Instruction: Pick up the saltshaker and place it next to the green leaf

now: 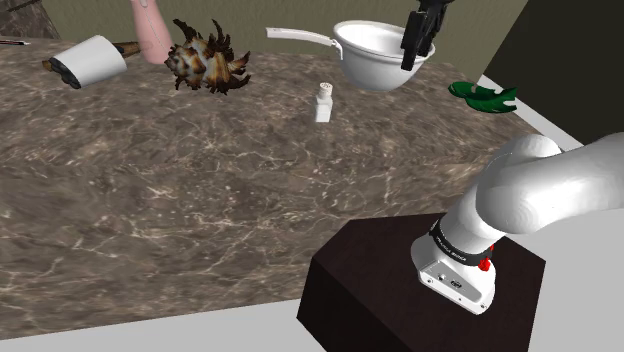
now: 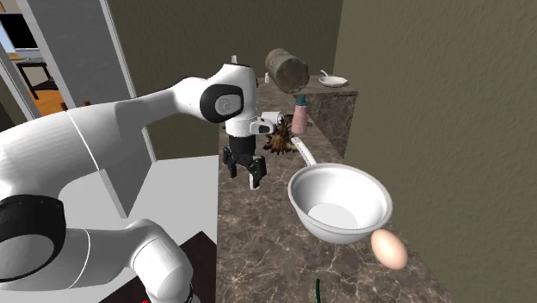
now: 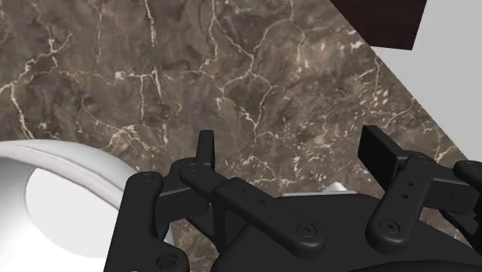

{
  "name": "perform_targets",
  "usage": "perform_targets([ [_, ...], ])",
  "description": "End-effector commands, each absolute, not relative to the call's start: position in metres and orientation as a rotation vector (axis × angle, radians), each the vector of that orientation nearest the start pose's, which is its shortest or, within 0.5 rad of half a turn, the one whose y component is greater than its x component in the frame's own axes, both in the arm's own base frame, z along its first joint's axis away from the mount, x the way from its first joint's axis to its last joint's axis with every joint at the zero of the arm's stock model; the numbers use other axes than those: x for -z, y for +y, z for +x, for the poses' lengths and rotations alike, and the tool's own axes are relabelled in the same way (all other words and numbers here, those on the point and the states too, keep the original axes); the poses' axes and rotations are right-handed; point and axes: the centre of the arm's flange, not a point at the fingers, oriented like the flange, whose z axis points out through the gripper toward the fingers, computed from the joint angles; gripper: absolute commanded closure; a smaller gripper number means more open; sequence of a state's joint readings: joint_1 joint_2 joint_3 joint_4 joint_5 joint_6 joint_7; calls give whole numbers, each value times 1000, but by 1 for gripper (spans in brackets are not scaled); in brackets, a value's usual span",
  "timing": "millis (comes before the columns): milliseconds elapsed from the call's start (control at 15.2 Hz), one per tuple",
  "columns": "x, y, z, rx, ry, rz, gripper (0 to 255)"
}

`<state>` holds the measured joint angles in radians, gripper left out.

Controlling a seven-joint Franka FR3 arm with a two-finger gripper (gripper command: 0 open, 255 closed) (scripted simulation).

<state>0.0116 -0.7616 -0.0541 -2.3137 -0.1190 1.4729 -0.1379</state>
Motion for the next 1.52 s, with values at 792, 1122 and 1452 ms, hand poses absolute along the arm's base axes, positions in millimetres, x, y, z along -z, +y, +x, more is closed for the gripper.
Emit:
perform_targets([
  [792,-547,67,406,-1,-184,-3236,0],
  [1122,-524,82,423,22,-187,-3240,0],
  [1452,-500,79,423,22,-187,-3240,0],
])
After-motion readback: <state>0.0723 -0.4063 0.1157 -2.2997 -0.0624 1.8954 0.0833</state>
